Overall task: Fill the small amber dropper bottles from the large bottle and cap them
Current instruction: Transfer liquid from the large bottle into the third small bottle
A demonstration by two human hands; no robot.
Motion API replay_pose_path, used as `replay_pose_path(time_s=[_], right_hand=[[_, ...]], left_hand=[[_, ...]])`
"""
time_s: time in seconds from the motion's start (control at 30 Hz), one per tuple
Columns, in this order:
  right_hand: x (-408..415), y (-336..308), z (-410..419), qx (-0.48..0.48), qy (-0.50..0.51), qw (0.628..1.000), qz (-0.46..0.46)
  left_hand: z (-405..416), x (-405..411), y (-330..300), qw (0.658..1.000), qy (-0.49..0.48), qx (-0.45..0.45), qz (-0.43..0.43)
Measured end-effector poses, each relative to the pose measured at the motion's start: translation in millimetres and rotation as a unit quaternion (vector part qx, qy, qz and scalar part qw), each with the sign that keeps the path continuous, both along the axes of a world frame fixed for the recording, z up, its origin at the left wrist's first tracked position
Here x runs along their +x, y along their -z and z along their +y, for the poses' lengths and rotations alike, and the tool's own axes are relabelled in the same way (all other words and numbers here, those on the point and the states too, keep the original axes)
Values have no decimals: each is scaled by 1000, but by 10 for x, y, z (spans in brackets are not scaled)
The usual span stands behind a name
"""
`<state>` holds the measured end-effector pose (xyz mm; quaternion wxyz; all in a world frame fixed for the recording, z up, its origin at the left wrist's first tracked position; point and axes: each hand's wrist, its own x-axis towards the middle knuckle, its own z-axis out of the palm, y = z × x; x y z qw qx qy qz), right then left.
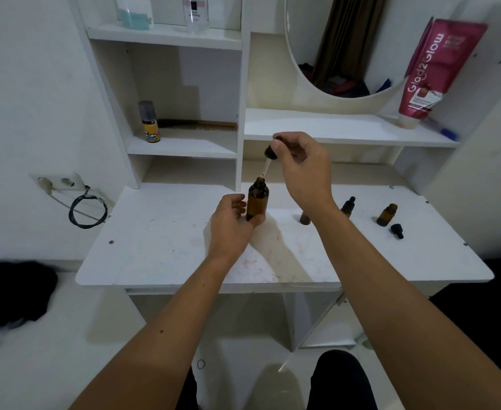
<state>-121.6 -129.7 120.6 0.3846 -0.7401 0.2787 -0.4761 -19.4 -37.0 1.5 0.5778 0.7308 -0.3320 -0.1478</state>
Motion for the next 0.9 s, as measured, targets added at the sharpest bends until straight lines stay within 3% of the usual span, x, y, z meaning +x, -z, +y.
replay_pose_path(time_s=[0.2, 0.9], right_hand=[[-178, -156, -24, -4, 8, 998, -59], [-2237, 176, -1016, 3, 198, 979, -48]], left_hand=[[76, -144, 35, 999, -30, -22, 26], [-1128, -1833, 58, 974, 226, -24, 2]])
